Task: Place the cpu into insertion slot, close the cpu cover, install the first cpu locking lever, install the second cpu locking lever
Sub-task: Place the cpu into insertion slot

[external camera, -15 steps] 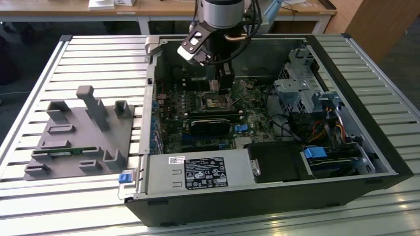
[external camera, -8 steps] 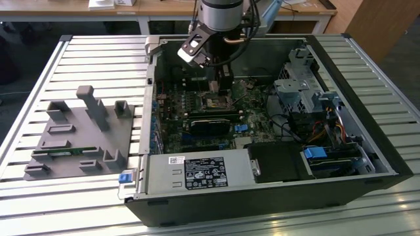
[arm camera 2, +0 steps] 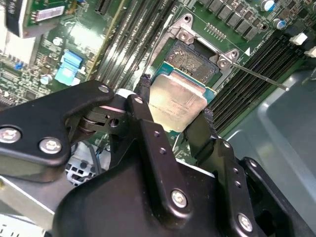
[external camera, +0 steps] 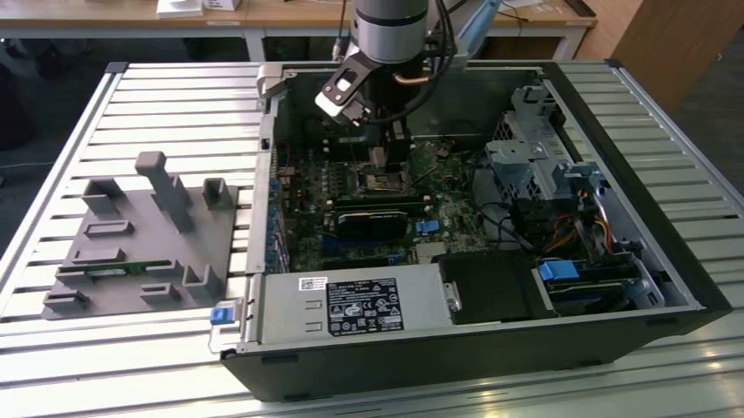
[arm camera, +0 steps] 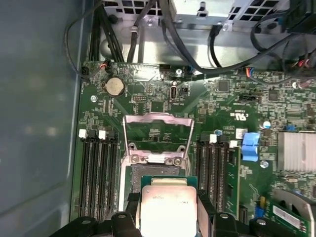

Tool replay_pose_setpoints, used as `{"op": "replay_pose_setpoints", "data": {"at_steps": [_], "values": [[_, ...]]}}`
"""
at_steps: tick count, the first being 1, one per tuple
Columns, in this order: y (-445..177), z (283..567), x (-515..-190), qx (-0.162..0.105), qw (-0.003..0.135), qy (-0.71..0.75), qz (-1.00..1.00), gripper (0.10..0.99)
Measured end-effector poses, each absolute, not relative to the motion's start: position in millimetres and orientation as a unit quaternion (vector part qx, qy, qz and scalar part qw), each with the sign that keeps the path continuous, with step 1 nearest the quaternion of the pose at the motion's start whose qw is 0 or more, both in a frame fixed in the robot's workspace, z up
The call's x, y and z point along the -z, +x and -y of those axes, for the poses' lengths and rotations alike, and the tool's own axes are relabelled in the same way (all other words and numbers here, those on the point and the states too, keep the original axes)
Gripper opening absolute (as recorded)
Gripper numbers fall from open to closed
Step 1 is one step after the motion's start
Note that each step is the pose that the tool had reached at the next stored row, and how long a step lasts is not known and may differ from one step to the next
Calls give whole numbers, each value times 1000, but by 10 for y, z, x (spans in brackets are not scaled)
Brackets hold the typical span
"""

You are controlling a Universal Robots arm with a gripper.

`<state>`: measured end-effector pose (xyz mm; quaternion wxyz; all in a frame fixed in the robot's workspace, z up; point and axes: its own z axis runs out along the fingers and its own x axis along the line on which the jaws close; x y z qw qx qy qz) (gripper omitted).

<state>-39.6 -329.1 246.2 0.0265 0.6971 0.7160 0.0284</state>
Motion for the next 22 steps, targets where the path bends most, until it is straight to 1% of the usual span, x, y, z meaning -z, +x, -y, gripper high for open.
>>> {"op": "replay_pose_setpoints", "data": {"at_steps": [22], "values": [[-407,3176,-2189,-24,32,698,-715,541]]}}
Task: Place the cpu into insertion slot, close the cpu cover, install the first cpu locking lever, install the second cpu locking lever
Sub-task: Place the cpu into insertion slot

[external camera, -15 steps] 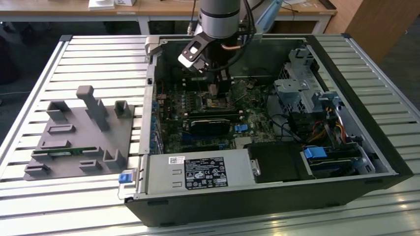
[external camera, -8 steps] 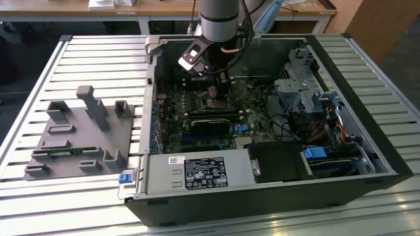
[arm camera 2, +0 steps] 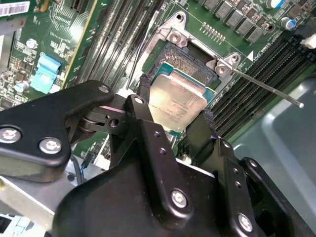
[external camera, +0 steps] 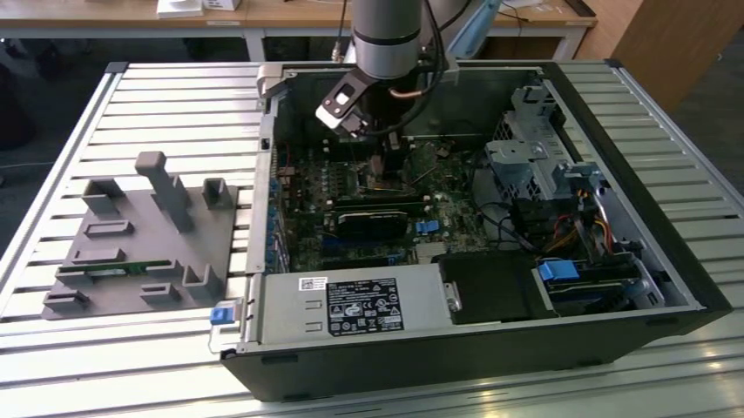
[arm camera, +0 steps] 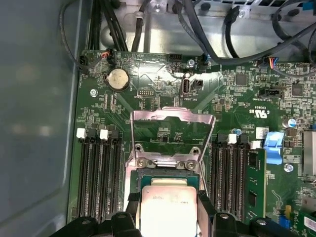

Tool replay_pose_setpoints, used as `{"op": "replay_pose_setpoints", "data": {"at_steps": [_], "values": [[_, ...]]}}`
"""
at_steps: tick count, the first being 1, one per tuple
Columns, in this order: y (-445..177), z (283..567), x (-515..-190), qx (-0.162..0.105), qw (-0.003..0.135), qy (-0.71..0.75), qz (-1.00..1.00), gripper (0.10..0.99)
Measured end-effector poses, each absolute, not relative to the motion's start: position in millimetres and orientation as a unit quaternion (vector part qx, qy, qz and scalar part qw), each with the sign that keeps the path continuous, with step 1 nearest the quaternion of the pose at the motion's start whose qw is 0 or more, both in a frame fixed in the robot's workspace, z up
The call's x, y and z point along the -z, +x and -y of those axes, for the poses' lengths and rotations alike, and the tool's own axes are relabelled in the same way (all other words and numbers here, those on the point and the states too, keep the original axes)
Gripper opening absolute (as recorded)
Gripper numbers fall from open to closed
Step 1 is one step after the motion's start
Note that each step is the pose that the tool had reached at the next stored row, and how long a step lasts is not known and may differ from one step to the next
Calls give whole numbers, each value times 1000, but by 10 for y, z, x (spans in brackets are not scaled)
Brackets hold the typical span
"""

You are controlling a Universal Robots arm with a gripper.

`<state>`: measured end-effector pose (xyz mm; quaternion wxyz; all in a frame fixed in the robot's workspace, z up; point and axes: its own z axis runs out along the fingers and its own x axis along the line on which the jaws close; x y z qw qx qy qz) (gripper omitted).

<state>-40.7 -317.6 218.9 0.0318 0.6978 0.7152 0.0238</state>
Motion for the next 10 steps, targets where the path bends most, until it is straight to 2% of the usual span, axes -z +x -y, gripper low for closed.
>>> {"op": "replay_pose_setpoints", "data": {"at_steps": [10], "values": [[-420,3168,-2105,-24,32,698,-715,541]]}}
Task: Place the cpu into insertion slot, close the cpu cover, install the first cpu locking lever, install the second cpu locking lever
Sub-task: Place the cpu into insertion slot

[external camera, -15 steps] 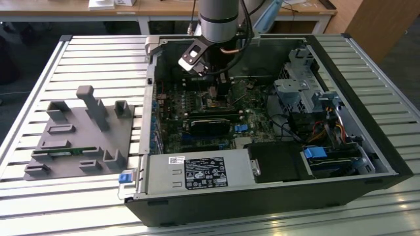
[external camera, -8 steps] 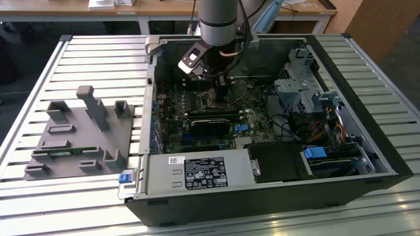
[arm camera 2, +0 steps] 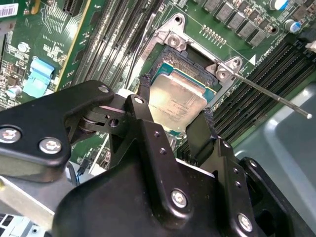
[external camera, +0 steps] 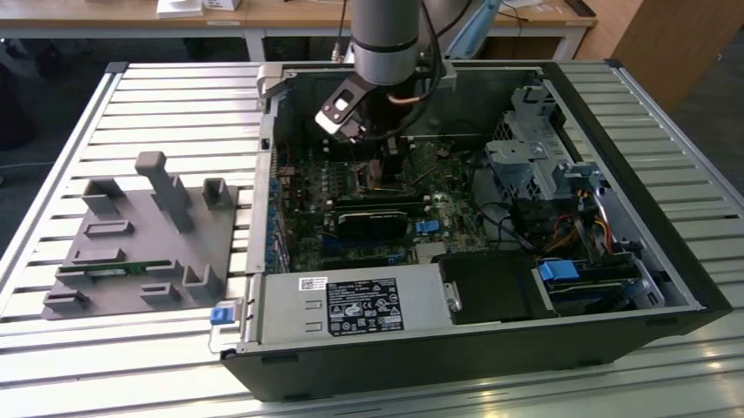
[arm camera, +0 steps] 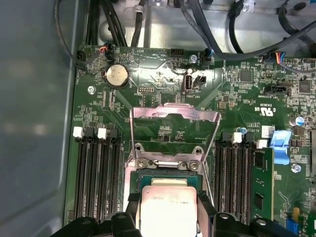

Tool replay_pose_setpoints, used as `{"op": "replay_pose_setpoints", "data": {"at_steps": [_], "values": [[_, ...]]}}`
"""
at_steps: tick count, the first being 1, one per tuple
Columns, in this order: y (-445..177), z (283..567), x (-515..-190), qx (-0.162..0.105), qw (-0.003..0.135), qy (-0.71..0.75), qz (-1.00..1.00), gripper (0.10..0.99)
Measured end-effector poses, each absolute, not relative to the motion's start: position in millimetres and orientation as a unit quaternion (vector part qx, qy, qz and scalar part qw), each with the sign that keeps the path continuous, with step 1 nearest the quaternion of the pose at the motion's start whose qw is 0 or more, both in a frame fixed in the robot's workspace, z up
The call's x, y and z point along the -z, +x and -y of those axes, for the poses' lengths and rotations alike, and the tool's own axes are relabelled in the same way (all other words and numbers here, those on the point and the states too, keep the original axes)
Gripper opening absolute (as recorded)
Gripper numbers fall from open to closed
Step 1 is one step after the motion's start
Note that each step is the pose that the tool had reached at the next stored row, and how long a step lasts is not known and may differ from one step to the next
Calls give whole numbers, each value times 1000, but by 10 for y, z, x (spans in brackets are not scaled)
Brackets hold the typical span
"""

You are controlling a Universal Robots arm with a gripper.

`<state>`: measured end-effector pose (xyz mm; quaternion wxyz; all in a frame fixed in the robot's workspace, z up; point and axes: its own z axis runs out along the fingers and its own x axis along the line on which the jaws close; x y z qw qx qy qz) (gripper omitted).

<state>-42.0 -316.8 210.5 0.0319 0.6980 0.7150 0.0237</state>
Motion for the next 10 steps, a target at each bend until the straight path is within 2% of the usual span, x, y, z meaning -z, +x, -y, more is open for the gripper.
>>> {"op": "replay_pose_setpoints", "data": {"at_steps": [10], "values": [[-431,3167,-2045,-24,32,700,-713,541]]}}
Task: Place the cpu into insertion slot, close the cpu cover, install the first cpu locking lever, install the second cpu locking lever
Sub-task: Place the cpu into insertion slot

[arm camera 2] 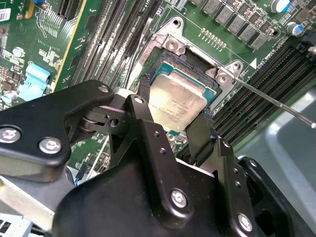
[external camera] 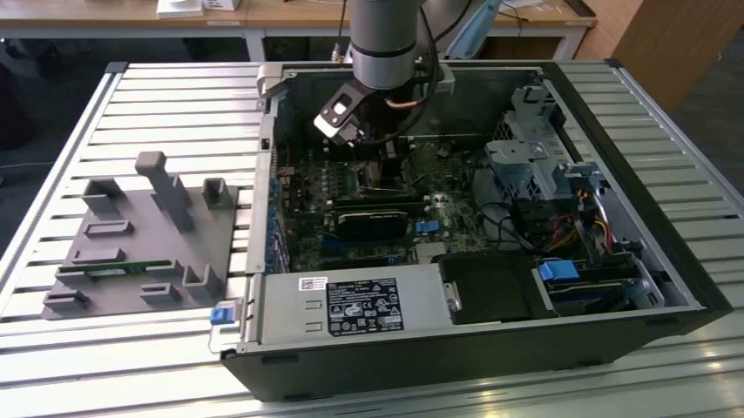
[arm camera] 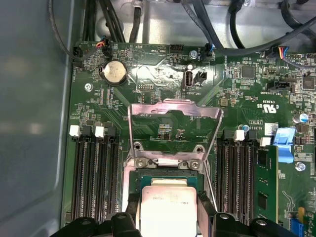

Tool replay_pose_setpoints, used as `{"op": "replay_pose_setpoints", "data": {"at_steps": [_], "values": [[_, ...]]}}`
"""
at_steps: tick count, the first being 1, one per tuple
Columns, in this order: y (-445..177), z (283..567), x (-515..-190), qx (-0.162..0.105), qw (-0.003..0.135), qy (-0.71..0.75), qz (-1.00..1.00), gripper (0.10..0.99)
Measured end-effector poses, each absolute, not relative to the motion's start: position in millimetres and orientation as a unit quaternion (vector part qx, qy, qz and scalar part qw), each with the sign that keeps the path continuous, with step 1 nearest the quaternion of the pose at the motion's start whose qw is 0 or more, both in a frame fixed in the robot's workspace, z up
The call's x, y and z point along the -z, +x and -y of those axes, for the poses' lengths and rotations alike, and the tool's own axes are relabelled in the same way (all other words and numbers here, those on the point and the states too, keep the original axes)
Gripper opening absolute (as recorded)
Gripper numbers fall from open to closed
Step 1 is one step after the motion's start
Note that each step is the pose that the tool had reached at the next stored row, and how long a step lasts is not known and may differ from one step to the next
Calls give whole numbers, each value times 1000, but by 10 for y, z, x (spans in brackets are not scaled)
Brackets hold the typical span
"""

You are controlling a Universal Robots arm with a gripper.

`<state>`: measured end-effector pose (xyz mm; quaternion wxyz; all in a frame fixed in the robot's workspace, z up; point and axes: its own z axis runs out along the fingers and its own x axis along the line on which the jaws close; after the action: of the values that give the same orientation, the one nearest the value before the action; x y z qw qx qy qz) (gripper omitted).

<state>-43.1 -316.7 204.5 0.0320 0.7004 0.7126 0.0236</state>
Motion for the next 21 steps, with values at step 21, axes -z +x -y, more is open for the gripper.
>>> {"op": "replay_pose_setpoints", "data": {"at_steps": [21], "values": [[-427,3167,-1938,-23,32,701,-712,541]]}}
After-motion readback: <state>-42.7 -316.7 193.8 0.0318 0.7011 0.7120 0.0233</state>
